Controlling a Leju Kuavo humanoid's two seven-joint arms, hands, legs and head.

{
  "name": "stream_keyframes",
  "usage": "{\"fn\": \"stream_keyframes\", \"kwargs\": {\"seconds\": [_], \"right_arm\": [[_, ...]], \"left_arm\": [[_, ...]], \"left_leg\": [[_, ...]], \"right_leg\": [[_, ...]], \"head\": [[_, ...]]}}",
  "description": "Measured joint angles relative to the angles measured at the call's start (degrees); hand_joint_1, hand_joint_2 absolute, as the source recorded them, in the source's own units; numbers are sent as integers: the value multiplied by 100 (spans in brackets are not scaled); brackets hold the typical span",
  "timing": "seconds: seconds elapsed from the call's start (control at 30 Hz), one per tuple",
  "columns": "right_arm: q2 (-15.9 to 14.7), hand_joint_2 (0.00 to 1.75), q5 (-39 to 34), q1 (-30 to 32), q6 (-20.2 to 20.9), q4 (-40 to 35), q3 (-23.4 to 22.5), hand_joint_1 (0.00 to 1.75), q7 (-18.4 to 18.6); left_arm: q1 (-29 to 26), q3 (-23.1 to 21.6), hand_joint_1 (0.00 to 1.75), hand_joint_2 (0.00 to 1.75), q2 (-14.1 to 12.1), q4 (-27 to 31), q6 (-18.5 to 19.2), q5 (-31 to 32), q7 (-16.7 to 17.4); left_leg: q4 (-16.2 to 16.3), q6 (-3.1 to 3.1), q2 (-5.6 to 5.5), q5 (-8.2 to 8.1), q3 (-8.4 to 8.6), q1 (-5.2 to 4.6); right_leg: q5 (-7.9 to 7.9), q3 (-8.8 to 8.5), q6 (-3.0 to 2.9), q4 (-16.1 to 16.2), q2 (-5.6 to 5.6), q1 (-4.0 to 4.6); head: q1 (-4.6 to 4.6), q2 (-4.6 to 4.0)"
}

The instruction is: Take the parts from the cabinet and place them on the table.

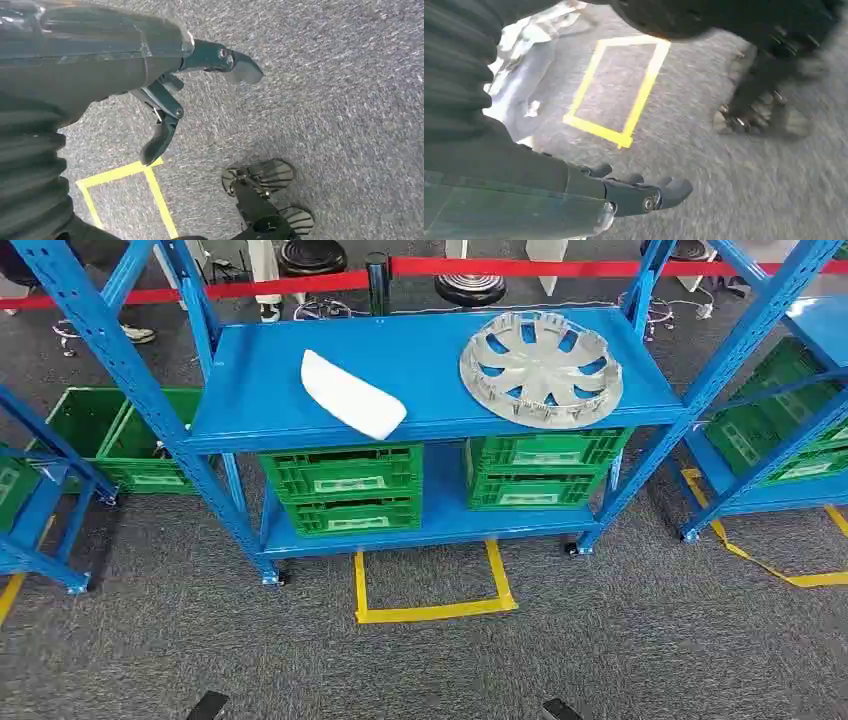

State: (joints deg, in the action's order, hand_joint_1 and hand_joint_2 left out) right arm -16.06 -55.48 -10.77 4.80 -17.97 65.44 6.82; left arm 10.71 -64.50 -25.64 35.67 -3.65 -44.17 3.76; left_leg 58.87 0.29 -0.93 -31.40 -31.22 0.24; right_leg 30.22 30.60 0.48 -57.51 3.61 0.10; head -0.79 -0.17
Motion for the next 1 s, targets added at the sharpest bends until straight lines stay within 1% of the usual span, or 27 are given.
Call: {"fn": "stream_keyframes", "kwargs": {"seconds": [0.03, 0.07, 0.1, 0.13, 0.17, 0.2, 0.27, 0.3, 0.33, 0.37, 0.4, 0.47, 0.53, 0.57, 0.63, 0.73, 0.8, 0.87, 0.93, 1.0], "right_arm": [[-22, 175, -238, 7, -350, 4, -9, 0, -200], [-91, 175, -479, 5, -708, -2, -54, 0, -480], [-239, 175, -666, -20, -1008, -15, -118, 0, -735], [-480, 175, -693, -71, -1160, -59, -190, 0, -883], [-836, 175, -602, -197, -1147, -123, -274, 0, -902], [-1329, 175, -284, -467, -975, -188, -399, 0, -826], [-2161, 175, 834, -1356, -619, -227, -768, 0, -557], [-2478, 175, 1399, -1822, -471, -241, -998, 0, -415], [-2777, 175, 1916, -2230, -391, -299, -1273, 0, -404], [-2973, 175, 2269, -2589, -375, -374, -1481, 0, -417], [-3173, 175, 2698, -3013, -358, -491, -1704, 0, -385], [-3335, 175, 3381, -3857, -292, -793, -2086, 0, -265], [-3420, 175, 3668, -4570, -246, -1155, -2508, 0, -206], [-3451, 175, 3745, -4836, -251, -1378, -2729, 0, -157], [-3469, 175, 3858, -5156, -338, -1937, -3147, 0, -50], [-3447, 175, 3998, -5245, -522, -2834, -3697, 0, 70], [-3425, 175, 4081, -5227, -616, -3382, -4053, 0, 114], [-3418, 175, 4088, -5201, -585, -3944, -4420, 0, 116], [-3392, 175, 4002, -5230, -337, -4403, -4684, 0, 116], [-3373, 175, 4058, -5326, 130, -4847, -4857, 0, 116]], "left_arm": [[-1, -2, 0, 175, -2, 0, -24, -98, -11], [-9, -6, 0, 175, -4, -2, -54, -207, -41], [-24, -7, 0, 175, -6, 0, -85, -316, -81], [-46, -7, 0, 175, -15, 0, -107, -419, -120], [-76, -11, 0, 175, -26, 0, -125, -512, -164], [-116, -15, 0, 175, -44, -2, -101, -601, -218], [-140, -31, 0, 175, -63, -48, 11, -680, -275], [-124, -33, 0, 175, -61, -96, 77, -693, -302], [-106, -33, 0, 175, -50, -142, 170, -701, -341], [-101, -33, 0, 175, -44, -164, 234, -708, -365], [-113, -39, 0, 175, -35, -186, 282, -708, -367], [-109, -52, 0, 175, -17, -218, 319, -673, -350], [-83, -52, 0, 175, 4, -260, 384, -619, -360], [-79, -52, 0, 175, 15, -289, 435, -583, -391], [-85, -57, 0, 175, 39, -354, 536, -516, -507], [-71, -57, 0, 175, 90, -431, 595, -433, -616], [-69, -59, 0, 175, 122, -483, 616, -384, -623], [-69, -59, 0, 175, 157, -538, 638, -349, -623], [-69, -59, 0, 175, 179, -577, 656, -306, -630], [-65, -57, 0, 175, 208, -619, 691, -240, -651]], "left_leg": [[0, 0, 0, 0, 0, -2], [0, 0, 0, 0, 0, -12], [0, 1, 4, 1, -1, -18], [0, 6, 10, 4, 1, -30], [-1, 14, 41, 8, -15, -41], [-2, 32, 85, 15, -38, -56], [-4, 51, 186, 20, -51, -92], [-4, 66, 208, 23, -51, -96], [-5, 78, 219, 24, -50, -91], [-4, 87, 219, 29, -51, -90], [-4, 92, 227, 32, -57, -91], [-3, 100, 253, 38, -64, -105], [-1, 111, 252, 45, -65, -106], [-1, 110, 237, 45, -66, -102], [-1, 110, 213, 46, -74, -90], [-1, 108, 195, 46, -71, -89], [0, 108, 174, 46, -73, -89], [0, 107, 143, 47, -76, -90], [0, 104, 118, 49, -78, -90], [0, 104, 100, 49, -78, -92]], "right_leg": [[0, 0, 0, 0, 0, -1], [-1, 0, 1, 0, 0, -7], [-2, -3, 3, -1, 1, -14], [-5, -1, 10, -2, 1, -28], [-13, -1, 24, -6, 12, -43], [-20, 13, 33, -14, 32, -55], [-50, 67, 71, -20, 123, -94], [-55, 76, 78, -19, 154, -99], [-65, 70, 90, -16, 158, -97], [-70, 67, 95, -9, 155, -96], [-82, 69, 98, -11, 157, -97], [-90, 89, 99, -19, 164, -104], [-90, 97, 100, -25, 160, -107], [-90, 95, 100, -24, 147, -103], [-90, 94, 100, -24, 134, -95], [-88, 97, 99, -25, 132, -91], [-84, 101, 97, -25, 121, -91], [-79, 101, 98, -24, 100, -93], [-78, 100, 97, -24, 87, -93], [-75, 100, 92, -23, 78, -95]], "head": [[0, 0], [-2, 0], [6, 0], [9, 0], [11, 0], [-2, 0], [-9, 0], [2, 0], [13, 0], [0, 0], [-41, 0], [-11, 0], [-2, 0], [-2, 0], [-13, 0], [-2, 0], [-4, 0], [-11, 0], [-13, 0], [-11, 0]]}}
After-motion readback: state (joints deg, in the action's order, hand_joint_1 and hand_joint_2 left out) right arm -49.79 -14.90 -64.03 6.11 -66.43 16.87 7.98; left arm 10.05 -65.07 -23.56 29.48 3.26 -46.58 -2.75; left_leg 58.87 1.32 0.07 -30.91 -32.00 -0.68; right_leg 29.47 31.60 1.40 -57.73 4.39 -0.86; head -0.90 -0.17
